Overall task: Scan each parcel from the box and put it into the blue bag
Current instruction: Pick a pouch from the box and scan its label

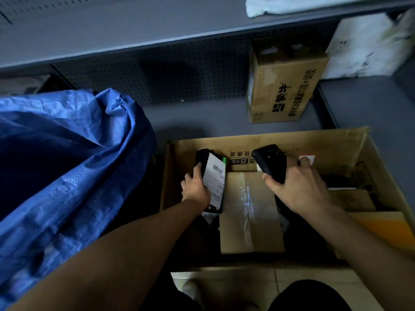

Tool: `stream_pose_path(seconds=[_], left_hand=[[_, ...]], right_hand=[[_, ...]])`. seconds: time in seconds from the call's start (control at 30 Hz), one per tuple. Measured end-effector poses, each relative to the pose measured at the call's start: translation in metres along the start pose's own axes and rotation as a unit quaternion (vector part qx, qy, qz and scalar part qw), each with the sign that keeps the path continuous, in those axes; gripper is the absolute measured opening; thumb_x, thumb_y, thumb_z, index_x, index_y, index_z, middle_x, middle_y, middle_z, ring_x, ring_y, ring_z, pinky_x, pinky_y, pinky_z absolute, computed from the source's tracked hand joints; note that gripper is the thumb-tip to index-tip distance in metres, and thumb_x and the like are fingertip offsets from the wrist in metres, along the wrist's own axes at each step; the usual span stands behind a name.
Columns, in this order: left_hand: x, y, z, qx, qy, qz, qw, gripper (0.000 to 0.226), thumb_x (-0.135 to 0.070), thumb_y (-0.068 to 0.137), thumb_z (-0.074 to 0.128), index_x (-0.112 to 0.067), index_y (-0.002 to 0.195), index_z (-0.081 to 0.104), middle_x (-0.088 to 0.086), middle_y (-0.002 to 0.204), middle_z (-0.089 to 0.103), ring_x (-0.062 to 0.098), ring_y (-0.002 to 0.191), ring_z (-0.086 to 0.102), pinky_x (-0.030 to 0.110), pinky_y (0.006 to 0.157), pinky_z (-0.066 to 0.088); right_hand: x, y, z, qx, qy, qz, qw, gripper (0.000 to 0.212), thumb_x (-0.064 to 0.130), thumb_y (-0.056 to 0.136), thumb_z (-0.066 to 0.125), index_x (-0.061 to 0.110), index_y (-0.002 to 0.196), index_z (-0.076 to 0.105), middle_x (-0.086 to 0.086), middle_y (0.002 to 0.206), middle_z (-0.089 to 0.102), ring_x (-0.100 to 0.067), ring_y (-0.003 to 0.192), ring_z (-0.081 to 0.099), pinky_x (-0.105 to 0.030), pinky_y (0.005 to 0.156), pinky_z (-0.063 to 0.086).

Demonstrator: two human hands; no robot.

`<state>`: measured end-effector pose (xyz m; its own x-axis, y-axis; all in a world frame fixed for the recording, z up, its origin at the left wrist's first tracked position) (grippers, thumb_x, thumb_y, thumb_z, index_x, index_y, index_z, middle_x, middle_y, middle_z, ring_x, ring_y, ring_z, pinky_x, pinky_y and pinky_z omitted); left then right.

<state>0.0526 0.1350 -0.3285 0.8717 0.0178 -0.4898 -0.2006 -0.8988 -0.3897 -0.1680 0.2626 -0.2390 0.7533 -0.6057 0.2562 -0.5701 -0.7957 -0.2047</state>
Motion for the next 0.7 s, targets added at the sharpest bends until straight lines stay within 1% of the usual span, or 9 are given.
stream_pose_path(seconds=[0.1, 0.17, 0.23, 0.3, 0.37, 0.47, 0.57, 0.63, 0.7], left_hand=[[-0.012, -0.006, 0.017, 0.033, -0.023, 0.013, 0.999, 0.073, -0.004, 0.093, 0.046, -0.031, 0.155, 0.017, 0.012, 0.146, 0.035, 0.033, 0.134, 0.032, 0.050, 0.112, 0.033], [-0.019, -0.010, 0.032, 0.064, -0.051, 0.013, 0.997, 0.071, -0.003, 0.091, 0.046, -0.032, 0.151, 0.023, 0.012, 0.143, 0.043, 0.033, 0.131, 0.041, 0.050, 0.109, 0.040], [-0.026, -0.015, 0.049, 0.099, -0.075, 0.007, 0.992, 0.070, -0.004, 0.089, 0.048, -0.036, 0.148, 0.027, 0.009, 0.136, 0.052, 0.030, 0.123, 0.053, 0.049, 0.098, 0.051], [-0.032, -0.018, 0.062, 0.128, -0.084, 0.000, 0.988, 0.066, -0.005, 0.092, 0.049, -0.036, 0.147, 0.028, 0.007, 0.129, 0.056, 0.029, 0.113, 0.061, 0.046, 0.089, 0.058], [-0.036, -0.019, 0.072, 0.139, -0.088, -0.007, 0.986, 0.063, -0.005, 0.094, 0.048, -0.034, 0.147, 0.027, 0.009, 0.127, 0.056, 0.031, 0.110, 0.063, 0.046, 0.086, 0.058], [-0.039, -0.014, 0.079, 0.133, -0.058, 0.006, 0.989, 0.062, -0.008, 0.094, 0.048, -0.033, 0.147, 0.025, 0.011, 0.128, 0.055, 0.033, 0.114, 0.059, 0.049, 0.089, 0.056], [-0.040, -0.011, 0.079, 0.123, -0.017, 0.031, 0.992, 0.064, -0.013, 0.097, 0.048, -0.030, 0.151, 0.020, 0.013, 0.135, 0.048, 0.034, 0.117, 0.056, 0.050, 0.093, 0.054], [-0.041, -0.011, 0.080, 0.116, 0.023, 0.067, 0.991, 0.069, -0.019, 0.099, 0.047, -0.030, 0.156, 0.011, 0.011, 0.148, 0.036, 0.032, 0.123, 0.052, 0.047, 0.099, 0.051], [-0.039, -0.014, 0.084, 0.112, 0.082, 0.102, 0.985, 0.077, -0.034, 0.100, 0.049, -0.031, 0.158, -0.002, 0.010, 0.159, 0.019, 0.034, 0.130, 0.045, 0.046, 0.104, 0.046]], right_hand=[[-0.010, -0.003, -0.005, -0.002, 0.012, 0.005, 1.000, 0.077, 0.067, 0.086, 0.055, 0.007, 0.134, 0.048, -0.020, 0.124, 0.049, -0.040, 0.113, 0.053, -0.044, 0.084, 0.050], [-0.018, -0.005, -0.006, 0.004, 0.014, 0.013, 1.000, 0.079, 0.068, 0.086, 0.055, 0.008, 0.137, 0.046, -0.021, 0.127, 0.048, -0.040, 0.115, 0.052, -0.044, 0.088, 0.049], [-0.025, -0.006, -0.007, 0.003, 0.013, 0.017, 1.000, 0.079, 0.068, 0.086, 0.054, 0.007, 0.135, 0.047, -0.021, 0.127, 0.048, -0.040, 0.115, 0.052, -0.044, 0.088, 0.050], [-0.030, -0.006, -0.006, 0.003, 0.012, 0.019, 1.000, 0.079, 0.068, 0.086, 0.053, 0.006, 0.134, 0.047, -0.020, 0.126, 0.048, -0.039, 0.114, 0.052, -0.045, 0.088, 0.051], [-0.037, -0.006, -0.005, 0.004, 0.015, 0.024, 1.000, 0.079, 0.067, 0.086, 0.054, 0.006, 0.135, 0.046, -0.020, 0.126, 0.048, -0.037, 0.116, 0.052, -0.046, 0.091, 0.051], [-0.045, -0.005, -0.004, 0.008, 0.015, 0.031, 0.999, 0.079, 0.068, 0.087, 0.053, 0.007, 0.136, 0.046, -0.019, 0.124, 0.049, -0.036, 0.115, 0.052, -0.046, 0.092, 0.050], [-0.048, -0.003, -0.002, 0.011, 0.019, 0.035, 0.999, 0.078, 0.069, 0.086, 0.052, 0.007, 0.134, 0.047, -0.018, 0.123, 0.049, -0.036, 0.114, 0.052, -0.046, 0.092, 0.050], [-0.049, -0.002, -0.001, 0.013, 0.022, 0.036, 0.999, 0.078, 0.068, 0.087, 0.053, 0.007, 0.134, 0.048, -0.019, 0.123, 0.049, -0.036, 0.114, 0.052, -0.046, 0.092, 0.050], [-0.048, -0.002, 0.001, 0.015, 0.025, 0.033, 0.999, 0.078, 0.068, 0.087, 0.053, 0.007, 0.135, 0.047, -0.019, 0.124, 0.049, -0.037, 0.114, 0.052, -0.046, 0.092, 0.050]])
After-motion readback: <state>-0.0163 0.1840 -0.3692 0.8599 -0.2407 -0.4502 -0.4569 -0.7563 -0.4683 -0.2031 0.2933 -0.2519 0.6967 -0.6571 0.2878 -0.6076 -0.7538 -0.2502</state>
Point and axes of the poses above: each hand's wrist, its own y-axis towards the middle knuckle, its own z-axis out of the palm, x = y × z, the point moved 5 cm from there along y, towards the middle knuckle
